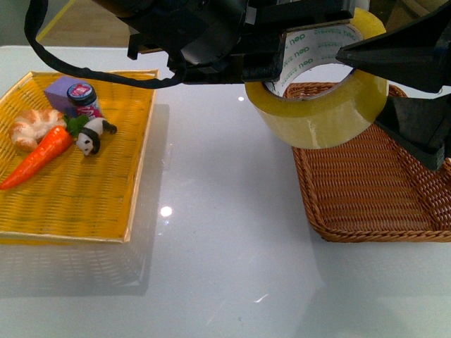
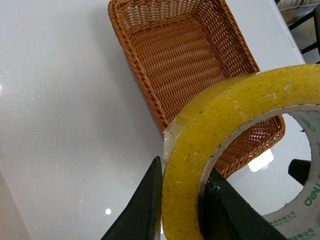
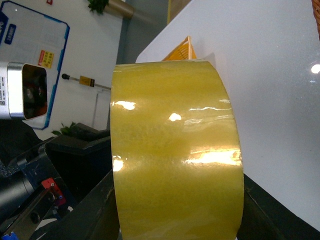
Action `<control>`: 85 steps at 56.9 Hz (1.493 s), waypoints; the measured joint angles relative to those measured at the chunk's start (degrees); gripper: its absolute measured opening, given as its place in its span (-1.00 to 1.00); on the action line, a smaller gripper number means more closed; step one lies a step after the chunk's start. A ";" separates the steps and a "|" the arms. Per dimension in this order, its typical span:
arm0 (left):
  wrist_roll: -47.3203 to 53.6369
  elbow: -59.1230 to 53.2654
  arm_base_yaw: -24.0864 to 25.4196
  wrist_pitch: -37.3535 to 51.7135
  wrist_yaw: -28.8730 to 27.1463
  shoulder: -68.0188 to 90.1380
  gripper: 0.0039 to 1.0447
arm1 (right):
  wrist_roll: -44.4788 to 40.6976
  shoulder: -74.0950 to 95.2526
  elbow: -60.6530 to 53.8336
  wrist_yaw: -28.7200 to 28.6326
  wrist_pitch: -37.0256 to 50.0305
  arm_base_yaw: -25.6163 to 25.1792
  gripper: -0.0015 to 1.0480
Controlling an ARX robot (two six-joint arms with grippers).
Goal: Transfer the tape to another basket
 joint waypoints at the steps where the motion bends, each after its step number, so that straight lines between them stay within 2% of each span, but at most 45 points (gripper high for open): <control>1: -0.02 0.00 0.00 0.00 0.02 -0.02 -0.72 | -0.04 0.00 0.02 -0.07 0.02 0.00 -0.07; 16: -0.24 0.00 0.00 -0.02 0.20 -0.20 -0.71 | -0.07 0.00 0.04 -0.22 0.52 0.00 -0.07; 27: -0.92 0.00 0.04 -0.02 2.12 -1.03 -0.14 | 0.66 0.00 0.02 0.00 0.52 -0.28 -0.08; 47: -1.40 0.00 0.04 -0.02 2.34 -1.55 0.87 | 1.03 0.00 0.02 -0.20 0.63 -1.77 -0.08; 62: -1.46 0.00 0.04 -0.02 2.34 -1.55 0.83 | -2.05 -0.94 0.22 1.95 -4.22 -5.16 -0.08; 66: -1.46 0.00 0.04 -0.02 2.34 -1.55 0.83 | -8.63 -1.07 1.90 6.10 -10.86 -7.34 -0.08; 71: -1.46 0.00 0.04 -0.02 2.34 -1.55 0.83 | -14.62 0.33 3.93 7.80 -15.23 -10.49 -0.08; 85: -1.46 0.00 0.02 -0.02 2.34 -1.55 0.83 | -24.06 9.18 11.63 10.32 -20.96 -17.03 -0.08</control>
